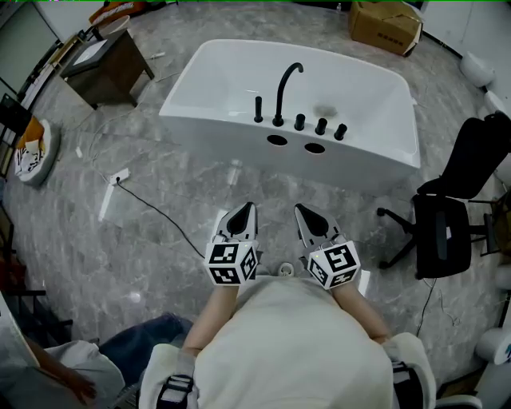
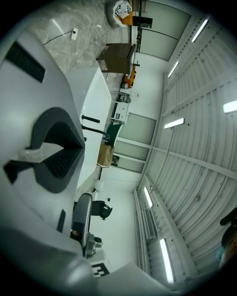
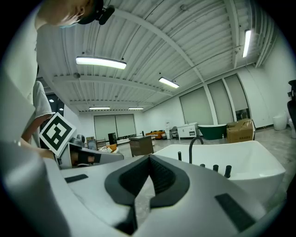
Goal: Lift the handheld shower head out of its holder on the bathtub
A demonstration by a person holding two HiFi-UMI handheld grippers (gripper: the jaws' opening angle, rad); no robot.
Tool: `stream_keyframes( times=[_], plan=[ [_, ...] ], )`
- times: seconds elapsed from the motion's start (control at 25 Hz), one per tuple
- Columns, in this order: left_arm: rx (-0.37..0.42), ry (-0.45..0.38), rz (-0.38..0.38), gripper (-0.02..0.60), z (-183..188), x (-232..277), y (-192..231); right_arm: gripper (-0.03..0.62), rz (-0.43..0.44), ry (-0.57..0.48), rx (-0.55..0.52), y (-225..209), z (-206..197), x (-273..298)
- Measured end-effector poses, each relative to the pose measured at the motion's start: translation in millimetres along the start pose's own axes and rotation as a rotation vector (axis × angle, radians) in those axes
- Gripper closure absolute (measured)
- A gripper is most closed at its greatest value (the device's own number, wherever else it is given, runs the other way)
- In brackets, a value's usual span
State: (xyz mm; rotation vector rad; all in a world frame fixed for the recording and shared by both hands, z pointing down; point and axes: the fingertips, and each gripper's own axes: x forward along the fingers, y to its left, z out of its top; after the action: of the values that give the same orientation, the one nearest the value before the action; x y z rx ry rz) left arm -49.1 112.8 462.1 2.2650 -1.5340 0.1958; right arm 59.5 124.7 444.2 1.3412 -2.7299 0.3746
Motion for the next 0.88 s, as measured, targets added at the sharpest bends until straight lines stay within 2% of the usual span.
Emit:
stream_keyframes(
  times=[0.2,0.6,0.88],
  plan=[
    [-0.018,-0.005,0.010,0.561,-4,-3,-2,0.574,0.004,-0.028,0.040,-5,1,-4],
    [-0.053,0.025,0.041,0.561,-20,-3,-4,0.574,0.023,-0.010,0.081,-10,-13,-9],
    [-0.068,0.032,0.046,0.560,-17,22,9,0.574,0.011,0.017,0.085,-27,-17,13]
  ],
)
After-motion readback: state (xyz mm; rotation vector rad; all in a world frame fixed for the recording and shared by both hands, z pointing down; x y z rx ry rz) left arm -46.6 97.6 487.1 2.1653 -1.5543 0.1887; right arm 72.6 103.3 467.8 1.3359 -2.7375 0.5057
